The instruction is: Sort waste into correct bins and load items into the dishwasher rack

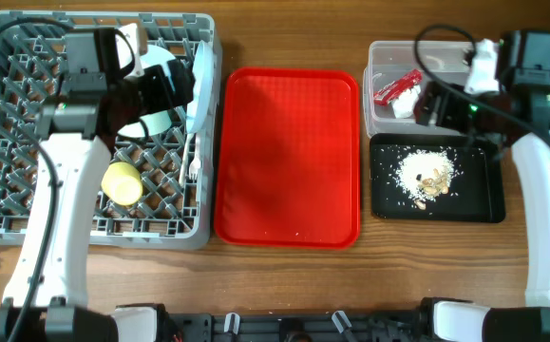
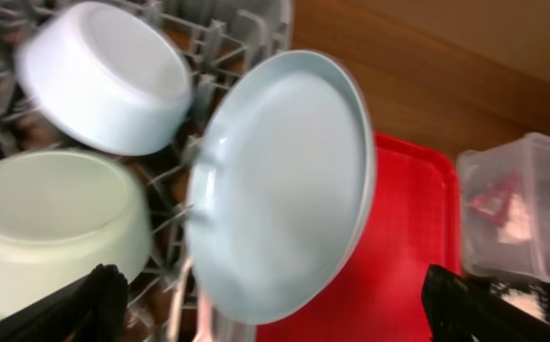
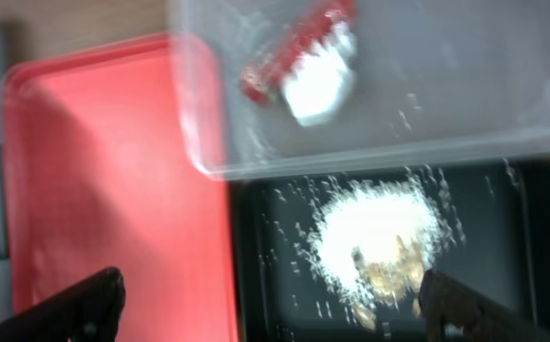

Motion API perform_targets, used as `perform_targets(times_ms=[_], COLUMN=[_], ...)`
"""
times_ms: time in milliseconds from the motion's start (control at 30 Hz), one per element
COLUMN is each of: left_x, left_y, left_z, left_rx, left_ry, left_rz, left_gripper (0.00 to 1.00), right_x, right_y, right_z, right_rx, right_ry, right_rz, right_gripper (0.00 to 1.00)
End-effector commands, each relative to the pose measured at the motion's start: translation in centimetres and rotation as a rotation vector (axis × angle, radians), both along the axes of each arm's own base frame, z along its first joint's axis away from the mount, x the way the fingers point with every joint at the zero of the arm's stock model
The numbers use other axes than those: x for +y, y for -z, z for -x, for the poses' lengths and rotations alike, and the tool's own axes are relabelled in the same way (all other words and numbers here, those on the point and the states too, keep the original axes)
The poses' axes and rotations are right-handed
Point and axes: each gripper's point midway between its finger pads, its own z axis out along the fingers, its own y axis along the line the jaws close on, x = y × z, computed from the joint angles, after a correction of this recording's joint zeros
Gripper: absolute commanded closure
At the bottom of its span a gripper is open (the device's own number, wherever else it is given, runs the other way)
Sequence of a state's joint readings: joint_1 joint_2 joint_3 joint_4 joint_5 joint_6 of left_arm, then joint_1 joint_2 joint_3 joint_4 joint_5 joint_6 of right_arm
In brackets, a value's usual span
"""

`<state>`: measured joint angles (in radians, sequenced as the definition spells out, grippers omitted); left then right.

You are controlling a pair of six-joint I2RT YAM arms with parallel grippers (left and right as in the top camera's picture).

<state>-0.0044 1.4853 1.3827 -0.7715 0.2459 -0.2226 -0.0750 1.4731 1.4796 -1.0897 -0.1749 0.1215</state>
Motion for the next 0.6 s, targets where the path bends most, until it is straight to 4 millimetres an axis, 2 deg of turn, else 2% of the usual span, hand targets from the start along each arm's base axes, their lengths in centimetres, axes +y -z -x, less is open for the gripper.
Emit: perform_targets(times_ms=[0,67,133,300,400,500,567], left_x=[3.6,4.7,4.7,4.5,3.7,2.6,2.1], left_y=[1.4,2.7,3.6,4.7,4.4,3.4,2.6], left_z=[2.1,4.1,5.7,9.0,10.1,11.8,13.3], left_rx=[0.112,0.22,0.297,0.433,0.402,0.274,0.146], left_ry=[-0.179,-0.28,-0.294,-0.277,-0.216,-0.179,-0.164], left_rz=[-0.124,-0.136,-0.133,-0.153,-0.175,-0.166,-0.147], left_gripper=[0.0,0.0,0.0,0.0,0.0,0.0,0.0], right_x=[5.0,6.3,6.5,4.7,4.5,4.4,4.2], right_y=[-2.0,-2.5,-2.3,-0.3,-0.4,-1.3,-2.1], right_z=[-1.9,-2.6,-2.6,0.1,1.6,3.8,6.2], right_rx=[-0.15,-0.19,-0.178,-0.026,-0.023,-0.127,-0.261], right_ry=[-0.242,-0.273,-0.271,-0.167,-0.169,-0.16,-0.151], right_rz=[0.016,0.03,0.024,0.069,0.07,0.066,0.063], right_gripper=[0.0,0.0,0.0,0.0,0.0,0.01,0.0])
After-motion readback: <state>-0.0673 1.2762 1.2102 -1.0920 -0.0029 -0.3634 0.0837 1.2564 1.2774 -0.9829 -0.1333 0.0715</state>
